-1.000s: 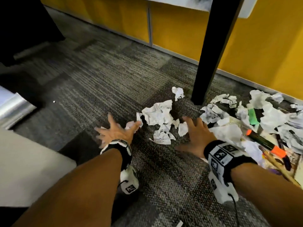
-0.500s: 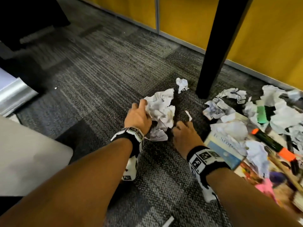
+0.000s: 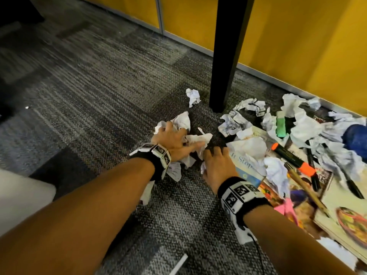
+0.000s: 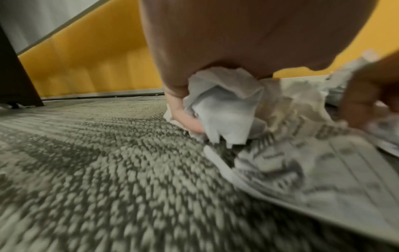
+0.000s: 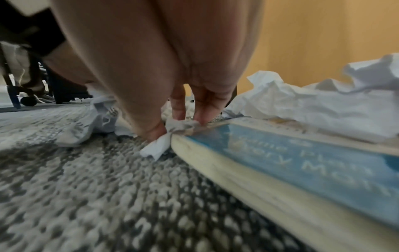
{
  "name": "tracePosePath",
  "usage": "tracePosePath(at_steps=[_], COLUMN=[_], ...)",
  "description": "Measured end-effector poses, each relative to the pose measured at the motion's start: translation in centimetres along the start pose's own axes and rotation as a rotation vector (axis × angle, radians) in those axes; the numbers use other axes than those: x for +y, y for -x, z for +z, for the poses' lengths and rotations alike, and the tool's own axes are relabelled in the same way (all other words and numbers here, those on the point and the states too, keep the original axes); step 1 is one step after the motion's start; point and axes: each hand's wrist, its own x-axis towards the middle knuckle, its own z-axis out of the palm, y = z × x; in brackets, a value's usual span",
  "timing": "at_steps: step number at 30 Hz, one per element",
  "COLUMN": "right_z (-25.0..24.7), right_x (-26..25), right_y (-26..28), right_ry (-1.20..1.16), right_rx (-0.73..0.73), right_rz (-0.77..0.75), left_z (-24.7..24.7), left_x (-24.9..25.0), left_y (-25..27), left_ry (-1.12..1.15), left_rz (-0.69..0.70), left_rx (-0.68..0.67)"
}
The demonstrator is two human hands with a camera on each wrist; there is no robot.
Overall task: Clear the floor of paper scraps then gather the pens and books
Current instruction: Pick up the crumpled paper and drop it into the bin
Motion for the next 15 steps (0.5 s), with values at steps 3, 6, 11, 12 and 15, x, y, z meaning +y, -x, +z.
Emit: tracePosePath(at_steps=[3,6,11,12,15], right_z=[-1.4,-3.4,-5.7,-5.7,-3.5], right_x=[0.5,1.1,0.6,0.1,-2.2], right_y=[0.0,0.0,-2.4,-3.1,-4.7], right_ry=[-0.016,-0.269,-0.44,-0.444,-0.342], right_rx=[0.026,0.161,0.474,0.463,0.254], right_rz=[-0.023,-0.011,0.144,0.157,0.086], left_z=[1.6,3.1,3.9,4.1,4.5], left_x=[0.3,0.1,0.4,0.4,-0.4], left_y=[2.2,3.2,4.6,4.8,4.8], left_ry=[-0.119,-0.093,-0.017,0.003,0.079], left_rz=[0.025,0.033,0.086,0.1,0.113], left_rx=[0.03,0.106,0.103,0.106,0.131])
